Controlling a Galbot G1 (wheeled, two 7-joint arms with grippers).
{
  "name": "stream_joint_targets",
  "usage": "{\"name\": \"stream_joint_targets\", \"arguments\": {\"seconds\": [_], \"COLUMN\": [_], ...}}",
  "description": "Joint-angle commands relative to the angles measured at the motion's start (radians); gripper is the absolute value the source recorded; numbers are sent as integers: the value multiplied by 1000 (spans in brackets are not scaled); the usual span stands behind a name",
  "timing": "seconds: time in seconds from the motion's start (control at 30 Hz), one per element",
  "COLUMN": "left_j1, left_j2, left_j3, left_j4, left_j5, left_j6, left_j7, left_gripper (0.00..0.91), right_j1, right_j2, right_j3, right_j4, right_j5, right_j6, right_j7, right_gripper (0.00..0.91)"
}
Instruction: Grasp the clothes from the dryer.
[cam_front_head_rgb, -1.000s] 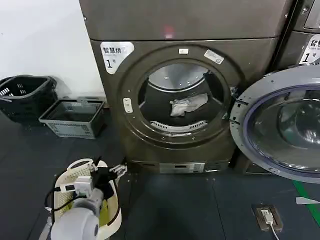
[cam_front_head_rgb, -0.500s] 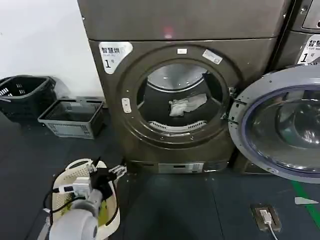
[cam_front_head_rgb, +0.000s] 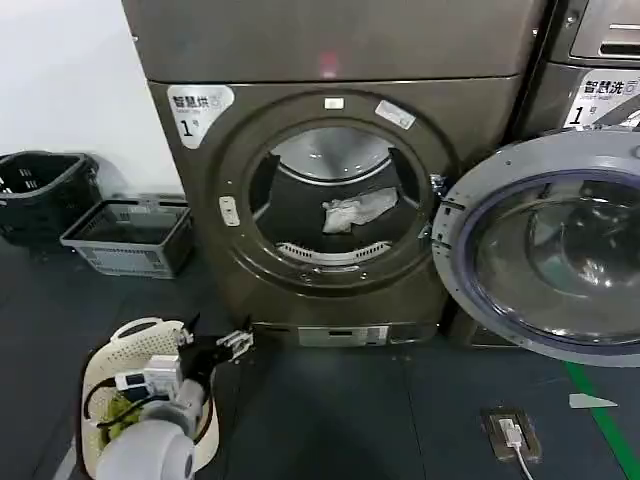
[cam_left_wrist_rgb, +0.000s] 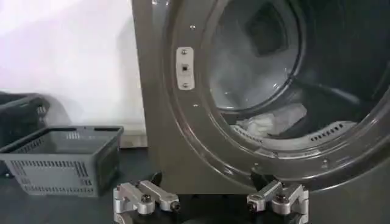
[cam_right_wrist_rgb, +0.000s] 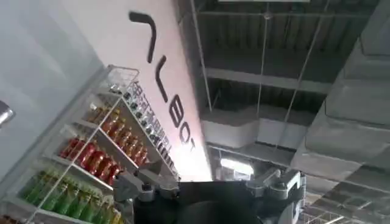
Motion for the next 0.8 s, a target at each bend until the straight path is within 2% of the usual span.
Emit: {"name": "stream_joint_targets", "arguments": {"seconds": [0.03, 0.8], "left_j1": [-1, 3], "left_j2": [2, -2], "left_j3": [0, 2], "left_j4": [1, 1], "left_j5": [0, 1], "left_j6": [49, 49], "left_j7": [1, 3], "left_gripper": [907, 907], "right_j1": [0, 2], "right_j2": [1, 9], "right_j3": [0, -3], "right_j4": [1, 0], "right_j5": [2, 1], "right_j6": [-2, -5], "right_j7": [5, 5], "right_gripper": [907, 907]}}
